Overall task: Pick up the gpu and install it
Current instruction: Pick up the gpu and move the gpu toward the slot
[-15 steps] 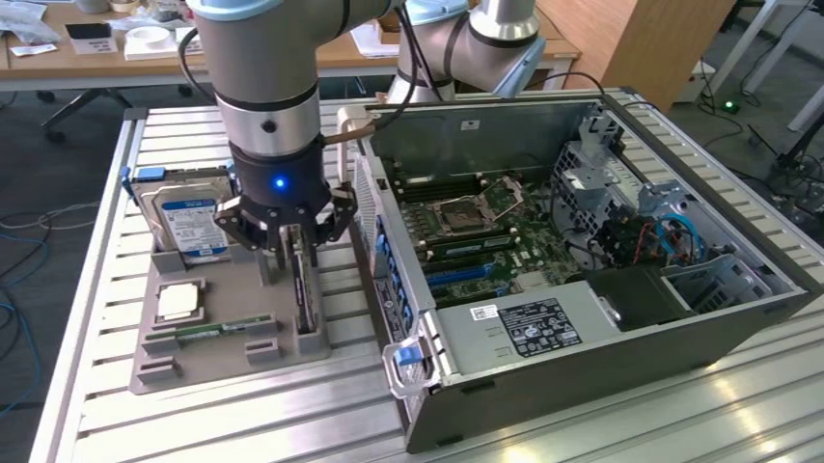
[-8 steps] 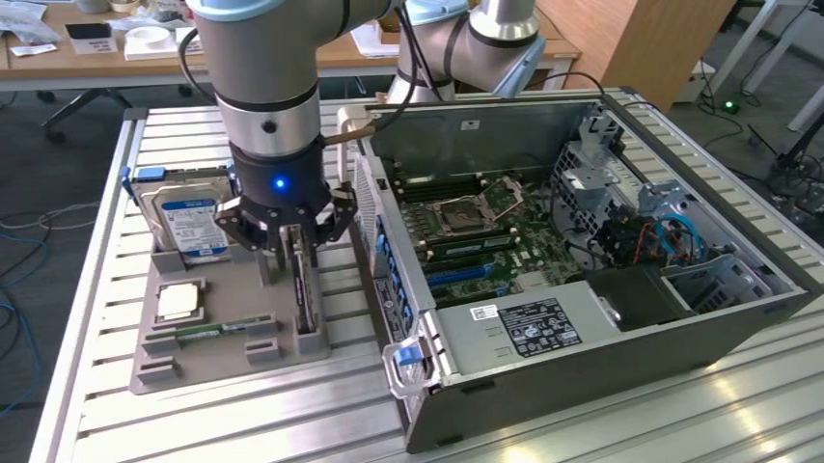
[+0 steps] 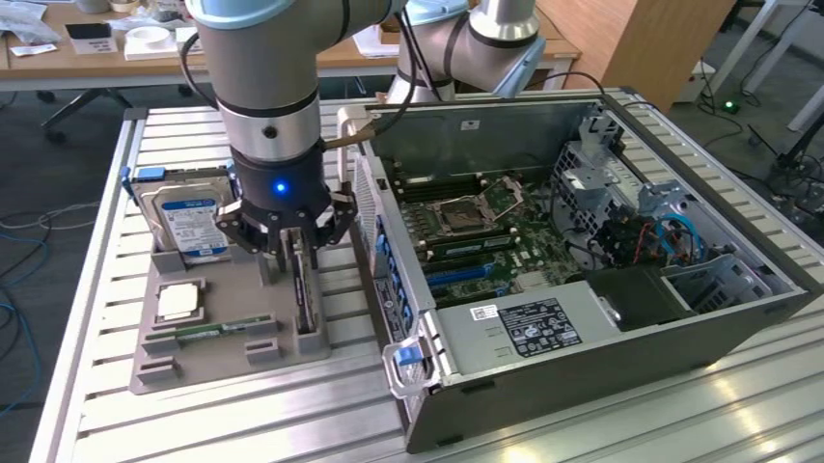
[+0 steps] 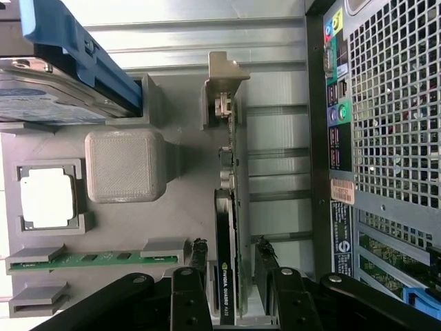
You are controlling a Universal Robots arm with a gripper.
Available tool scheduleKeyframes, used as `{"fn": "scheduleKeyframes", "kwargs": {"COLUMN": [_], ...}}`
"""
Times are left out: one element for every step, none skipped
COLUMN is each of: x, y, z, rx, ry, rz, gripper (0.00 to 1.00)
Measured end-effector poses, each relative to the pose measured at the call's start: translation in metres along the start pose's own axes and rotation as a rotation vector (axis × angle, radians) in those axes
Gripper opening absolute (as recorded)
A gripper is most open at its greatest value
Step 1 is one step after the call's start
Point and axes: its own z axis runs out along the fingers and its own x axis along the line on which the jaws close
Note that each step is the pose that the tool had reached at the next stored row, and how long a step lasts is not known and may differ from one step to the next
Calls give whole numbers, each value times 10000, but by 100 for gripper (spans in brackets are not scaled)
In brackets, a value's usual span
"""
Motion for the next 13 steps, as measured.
{"fn": "scheduleKeyframes", "kwargs": {"x": [0,0,0,0,0,0,0,0,0,1,1,1,1], "y": [0,0,0,0,0,0,0,-1,-1,-1,-1,-1,-1], "z": [0,0,1,3,7,14,20,26,32,36,38,39,40], "rx": [0,0,-1,-1,-3,-5,-3,-2,-2,-1,0,1,0], "ry": [0,0,-1,-2,-4,-5,-4,-2,-3,-1,0,1,0], "rz": [0,0,0,0,0,0,0,0,0,0,0,0,0], "gripper": [42,42,42,42,42,42,42,42,42,42,42,42,42]}}
